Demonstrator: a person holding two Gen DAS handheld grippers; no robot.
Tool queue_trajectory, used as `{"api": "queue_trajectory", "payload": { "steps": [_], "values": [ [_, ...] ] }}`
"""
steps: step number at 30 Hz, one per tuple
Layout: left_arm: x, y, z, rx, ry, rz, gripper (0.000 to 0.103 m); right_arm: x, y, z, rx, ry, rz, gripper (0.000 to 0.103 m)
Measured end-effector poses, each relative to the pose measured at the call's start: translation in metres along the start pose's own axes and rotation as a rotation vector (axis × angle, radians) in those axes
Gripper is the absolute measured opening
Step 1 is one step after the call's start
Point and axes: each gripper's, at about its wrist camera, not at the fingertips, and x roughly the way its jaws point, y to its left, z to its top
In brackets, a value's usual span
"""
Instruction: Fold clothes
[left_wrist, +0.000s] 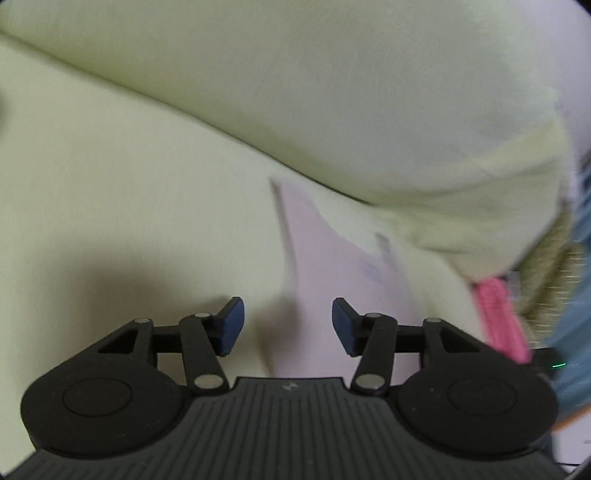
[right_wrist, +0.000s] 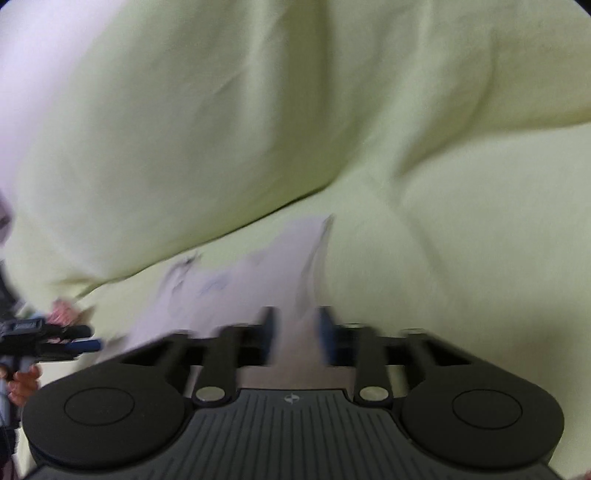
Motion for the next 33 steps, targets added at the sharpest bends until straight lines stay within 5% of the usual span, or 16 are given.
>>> {"api": "queue_trajectory", "payload": {
  "steps": [2, 3, 6, 7, 11, 14, 18, 20, 25, 29, 33],
  "values": [
    [-0.006, -0.023, -0.025, 0.119, -0.013, 0.029, 0.042, 0.002, 0.008, -0.016, -0.034, 0.033, -0.010, 0.007],
    [-0.003, -0.037, -0.036, 0.227, -0.014, 0.100, 0.037, 0.003, 0.011, -0.024, -0.049, 0.053, -0.030, 0.000],
    [-0.004, -0.045, -0.056, 0.404, -0.039, 0.263, 0.013, -0.004, 0.012, -0.033, -0.054, 0.049, -0.152, 0.000],
    [-0.007, -0.042, -0.059, 0.418, -0.047, 0.305, 0.013, -0.009, 0.013, -0.031, -0.047, 0.048, -0.204, 0.000],
    [-0.042, -0.040, -0.058, 0.284, -0.084, 0.399, 0.008, -0.045, 0.027, -0.035, -0.069, 0.023, -0.339, 0.011],
    [-0.070, -0.070, -0.076, 0.319, -0.121, 0.398, 0.009, -0.070, 0.050, -0.049, -0.087, -0.023, -0.264, 0.013],
    [-0.075, -0.120, -0.142, 0.418, -0.004, 0.313, 0.020, -0.085, 0.085, -0.091, -0.190, 0.057, -0.226, 0.012],
    [-0.073, -0.123, -0.178, 0.424, 0.058, 0.375, 0.020, -0.090, 0.090, -0.113, -0.206, 0.118, -0.310, 0.011],
    [-0.124, -0.119, -0.230, 0.360, 0.046, 0.463, 0.021, -0.152, 0.075, -0.153, -0.081, 0.131, -0.414, 0.001],
    [-0.162, -0.129, -0.250, 0.334, 0.084, 0.549, 0.018, -0.184, 0.078, -0.168, -0.030, 0.142, -0.459, 0.015],
    [-0.165, -0.154, -0.276, 0.350, 0.116, 0.546, 0.027, -0.184, 0.097, -0.163, -0.024, 0.081, -0.313, 0.017]
  ]
}}
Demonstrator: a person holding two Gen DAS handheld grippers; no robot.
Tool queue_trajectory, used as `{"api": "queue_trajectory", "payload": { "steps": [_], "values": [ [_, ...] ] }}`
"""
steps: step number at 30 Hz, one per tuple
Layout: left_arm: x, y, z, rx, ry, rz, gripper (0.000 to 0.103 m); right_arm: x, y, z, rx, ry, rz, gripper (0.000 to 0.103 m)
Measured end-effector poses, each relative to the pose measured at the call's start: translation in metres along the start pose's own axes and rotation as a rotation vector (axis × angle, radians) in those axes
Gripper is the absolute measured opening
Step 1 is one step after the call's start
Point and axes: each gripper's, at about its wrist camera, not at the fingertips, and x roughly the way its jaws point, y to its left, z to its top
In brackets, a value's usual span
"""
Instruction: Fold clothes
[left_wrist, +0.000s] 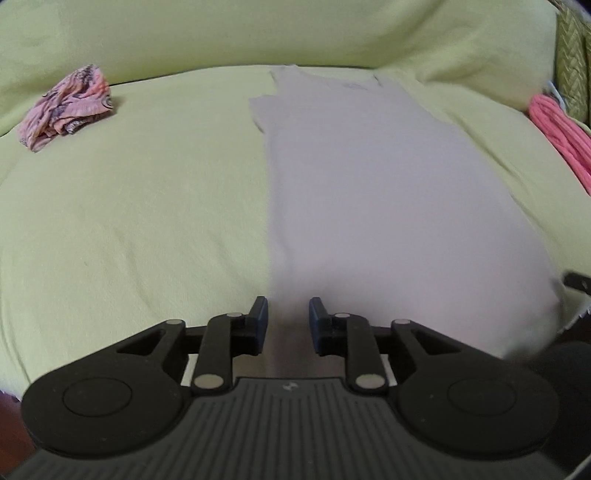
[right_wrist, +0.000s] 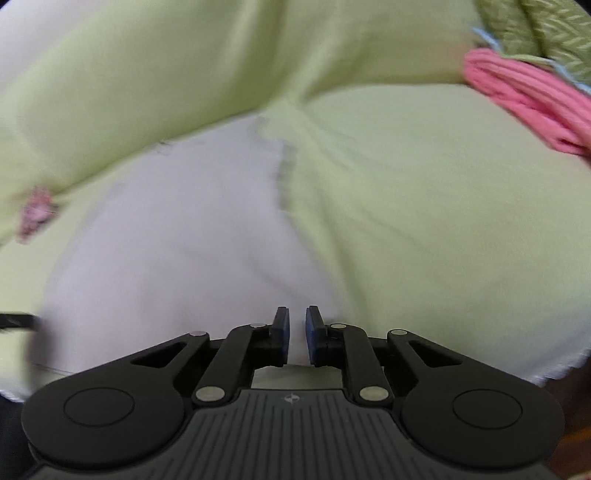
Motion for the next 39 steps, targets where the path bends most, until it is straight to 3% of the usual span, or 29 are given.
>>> {"api": "queue_trajectory", "payload": {
  "steps": [2, 3, 6, 9, 14, 16, 18, 24, 28, 39],
  "values": [
    [0.009, -0.011, -0.004, 0.004, 0.041, 0.021, 0.030, 0.005, 0.006, -0.006, -0.019, 0.048, 0.037, 0.017],
    [0.013, -0.015, -0.007, 0.005, 0.055, 0.036, 0.030, 0.015, 0.007, -0.009, -0.009, 0.093, 0.022, 0.016],
    [0.008, -0.024, -0.018, 0.022, 0.047, 0.095, 0.031, 0.008, 0.007, -0.014, 0.029, 0.079, -0.005, 0.013],
    [-0.009, -0.029, -0.024, 0.003, 0.064, 0.087, 0.031, -0.004, 0.009, -0.015, 0.024, 0.122, -0.070, 0.015],
    [-0.054, -0.039, -0.025, -0.007, -0.002, 0.064, 0.034, -0.055, 0.011, -0.012, 0.077, 0.037, -0.124, 0.019],
    [-0.073, -0.043, -0.025, 0.004, -0.032, 0.060, 0.040, -0.079, 0.018, -0.006, 0.080, -0.010, -0.109, 0.026],
    [-0.089, -0.048, -0.025, 0.024, -0.062, 0.078, 0.046, -0.101, 0.031, -0.008, 0.065, -0.046, -0.105, 0.040],
    [-0.116, -0.052, -0.031, 0.026, -0.080, 0.099, 0.057, -0.126, 0.056, -0.006, 0.041, -0.063, -0.044, 0.056],
    [-0.123, -0.055, -0.036, 0.015, -0.074, 0.104, 0.062, -0.130, 0.069, -0.011, 0.022, -0.045, -0.016, 0.059],
    [-0.132, -0.066, -0.050, 0.033, -0.043, 0.094, 0.068, -0.145, 0.084, -0.023, 0.008, -0.010, -0.046, 0.082]
  ]
}}
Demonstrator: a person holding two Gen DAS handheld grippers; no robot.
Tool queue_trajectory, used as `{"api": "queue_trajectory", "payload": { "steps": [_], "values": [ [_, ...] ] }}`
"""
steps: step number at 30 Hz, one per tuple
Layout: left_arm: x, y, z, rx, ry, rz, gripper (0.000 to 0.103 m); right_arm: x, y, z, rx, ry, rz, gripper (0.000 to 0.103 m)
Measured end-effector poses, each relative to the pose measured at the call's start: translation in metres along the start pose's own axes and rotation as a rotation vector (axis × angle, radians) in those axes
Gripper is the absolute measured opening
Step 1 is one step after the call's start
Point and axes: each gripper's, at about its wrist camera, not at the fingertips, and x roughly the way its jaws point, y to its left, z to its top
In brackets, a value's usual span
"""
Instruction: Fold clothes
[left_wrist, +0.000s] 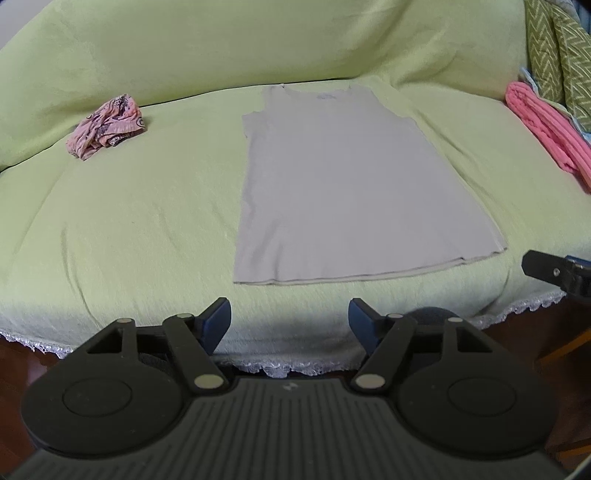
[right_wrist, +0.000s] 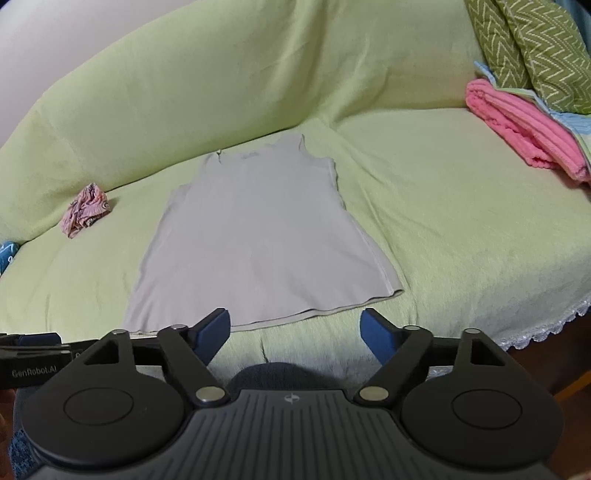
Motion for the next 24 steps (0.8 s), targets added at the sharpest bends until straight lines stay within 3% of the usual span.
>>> {"api": "queue_trajectory", "payload": {
  "steps": [3, 15, 18, 24],
  "values": [
    [-0.005, -0.004, -0.003, 0.006, -0.002, -0.004, 0.080, -0.003, 0.005, 0.000, -0.016, -0.002, -0.004, 0.089],
    [-0.019, -0.007, -0.009, -0.001, -0.009, 0.007, 0.080, -0.011, 0.012, -0.003, -0.038, -0.008, -0.012, 0.097],
    [-0.021, -0.010, -0.010, 0.004, -0.012, 0.011, 0.086, -0.014, 0.011, -0.004, -0.032, -0.010, -0.016, 0.098],
    [-0.027, -0.012, -0.015, 0.011, -0.023, 0.010, 0.087, -0.018, 0.011, -0.007, -0.029, -0.002, -0.029, 0.099]
  ]
}}
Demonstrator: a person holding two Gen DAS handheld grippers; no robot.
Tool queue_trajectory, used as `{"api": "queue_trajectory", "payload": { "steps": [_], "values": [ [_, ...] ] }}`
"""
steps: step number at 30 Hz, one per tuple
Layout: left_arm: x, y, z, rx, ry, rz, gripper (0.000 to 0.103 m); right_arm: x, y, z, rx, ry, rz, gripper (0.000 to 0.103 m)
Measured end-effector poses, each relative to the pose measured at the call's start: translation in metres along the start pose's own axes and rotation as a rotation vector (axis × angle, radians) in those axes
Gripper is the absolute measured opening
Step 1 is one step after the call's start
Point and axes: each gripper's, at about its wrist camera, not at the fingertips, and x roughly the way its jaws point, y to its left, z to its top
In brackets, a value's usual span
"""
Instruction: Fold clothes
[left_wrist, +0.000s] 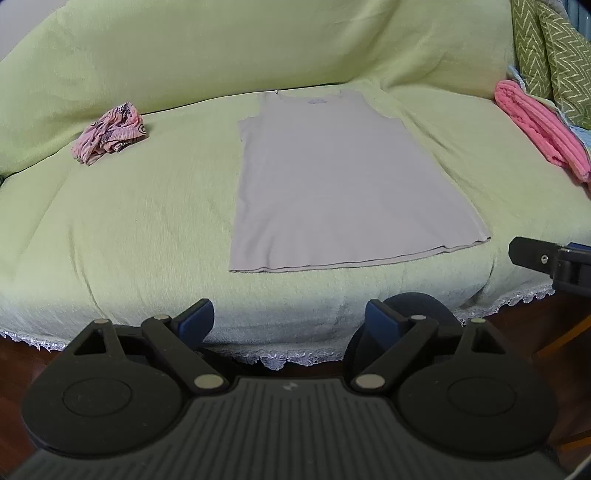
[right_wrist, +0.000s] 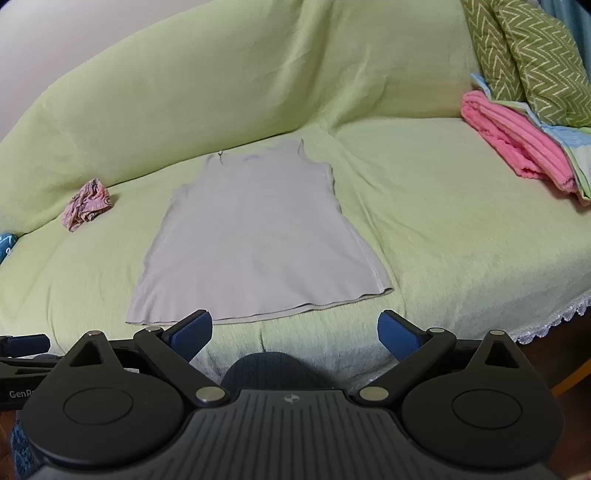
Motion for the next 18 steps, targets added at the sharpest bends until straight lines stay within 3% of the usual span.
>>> {"api": "queue_trajectory", "payload": {
  "steps": [9, 18],
  "values": [
    [-0.006, -0.001, -0.001, 0.010, -0.018, 0.004, 0.097, -0.005, 0.009, 0.003, -0.015, 0.007, -0.021, 0.100],
    [0.001, -0.003, 0.002, -0.004, 0.004, -0.002, 0.098, -0.002, 0.020, 0.007, -0.044, 0.028, -0.027, 0.101]
  ]
}}
